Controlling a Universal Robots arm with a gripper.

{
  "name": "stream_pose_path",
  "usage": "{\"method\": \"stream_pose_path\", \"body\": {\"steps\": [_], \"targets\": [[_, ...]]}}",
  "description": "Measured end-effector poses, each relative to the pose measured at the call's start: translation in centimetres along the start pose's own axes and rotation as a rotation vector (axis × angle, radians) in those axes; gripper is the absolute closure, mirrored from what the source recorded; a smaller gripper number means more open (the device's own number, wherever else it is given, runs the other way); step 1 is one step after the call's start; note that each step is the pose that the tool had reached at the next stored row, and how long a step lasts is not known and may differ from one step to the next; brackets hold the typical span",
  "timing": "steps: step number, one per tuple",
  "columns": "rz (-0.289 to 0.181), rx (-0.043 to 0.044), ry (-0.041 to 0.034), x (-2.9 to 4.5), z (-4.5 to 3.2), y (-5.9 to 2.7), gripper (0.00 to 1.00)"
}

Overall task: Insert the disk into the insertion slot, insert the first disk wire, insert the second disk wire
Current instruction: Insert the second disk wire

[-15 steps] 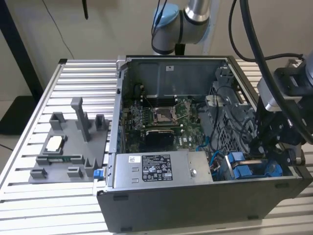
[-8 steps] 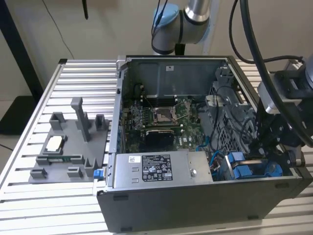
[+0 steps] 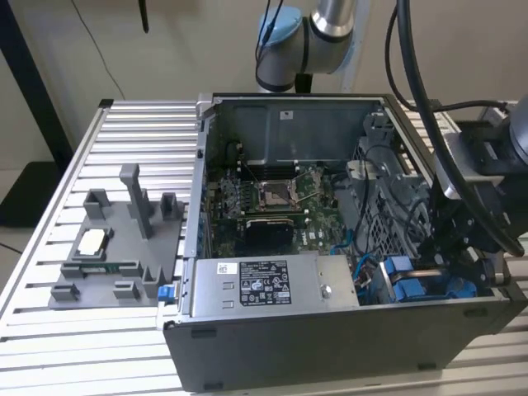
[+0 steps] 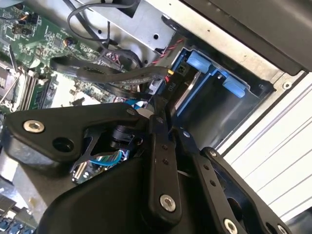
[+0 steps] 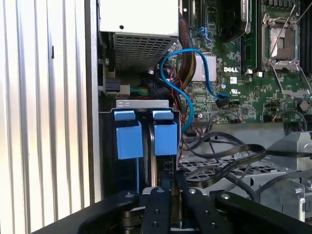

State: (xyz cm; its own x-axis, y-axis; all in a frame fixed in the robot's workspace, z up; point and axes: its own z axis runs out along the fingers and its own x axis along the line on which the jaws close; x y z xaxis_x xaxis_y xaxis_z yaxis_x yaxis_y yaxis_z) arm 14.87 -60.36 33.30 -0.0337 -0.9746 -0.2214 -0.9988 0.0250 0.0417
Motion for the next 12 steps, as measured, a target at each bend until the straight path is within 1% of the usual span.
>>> {"method": "stream_pose_path", "body": {"steps": [1, 2, 7, 10, 12], "targets": [[0.000, 0.0000, -0.0019, -0.05, -0.22, 0.01, 0.83], [0.000, -0.0001, -0.0027, -0.12, -0.54, 0.02, 0.76], [-0.001, 0.0011, -0.0030, -0.54, -2.38, 0.10, 0.76], [-0.002, 0.0073, -0.0032, -0.74, -3.25, 0.14, 0.76], [-0.004, 0.0160, -0.0025, -0.80, -3.52, 0.15, 0.76]]}}
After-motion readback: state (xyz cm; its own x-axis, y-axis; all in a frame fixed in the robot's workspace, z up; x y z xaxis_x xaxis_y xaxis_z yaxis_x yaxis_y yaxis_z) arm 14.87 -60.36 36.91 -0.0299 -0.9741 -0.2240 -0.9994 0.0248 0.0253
